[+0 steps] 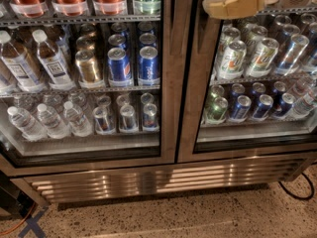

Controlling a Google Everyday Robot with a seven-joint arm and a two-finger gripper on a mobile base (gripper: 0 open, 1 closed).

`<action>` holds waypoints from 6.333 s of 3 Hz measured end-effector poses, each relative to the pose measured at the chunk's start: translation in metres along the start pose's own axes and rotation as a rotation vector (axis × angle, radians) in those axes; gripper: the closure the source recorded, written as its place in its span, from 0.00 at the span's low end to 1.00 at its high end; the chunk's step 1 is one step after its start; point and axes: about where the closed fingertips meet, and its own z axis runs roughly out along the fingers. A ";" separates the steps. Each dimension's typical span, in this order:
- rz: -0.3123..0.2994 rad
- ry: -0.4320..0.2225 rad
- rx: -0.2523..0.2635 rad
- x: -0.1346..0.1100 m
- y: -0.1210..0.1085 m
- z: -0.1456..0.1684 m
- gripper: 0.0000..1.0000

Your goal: Open right fridge door

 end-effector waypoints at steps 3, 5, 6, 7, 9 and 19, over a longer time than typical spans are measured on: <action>0.000 0.000 0.000 -0.003 0.008 -0.004 0.00; 0.010 -0.025 -0.021 -0.008 0.019 -0.005 0.00; 0.010 -0.025 -0.021 -0.008 0.019 -0.005 0.00; 0.001 -0.039 -0.030 -0.010 0.020 -0.004 0.00; 0.000 -0.089 -0.071 -0.017 0.025 0.005 0.00; -0.013 -0.162 -0.121 -0.023 0.027 0.007 0.00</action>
Offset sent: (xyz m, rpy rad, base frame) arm 0.0000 0.0000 0.0000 0.0000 0.0000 0.0000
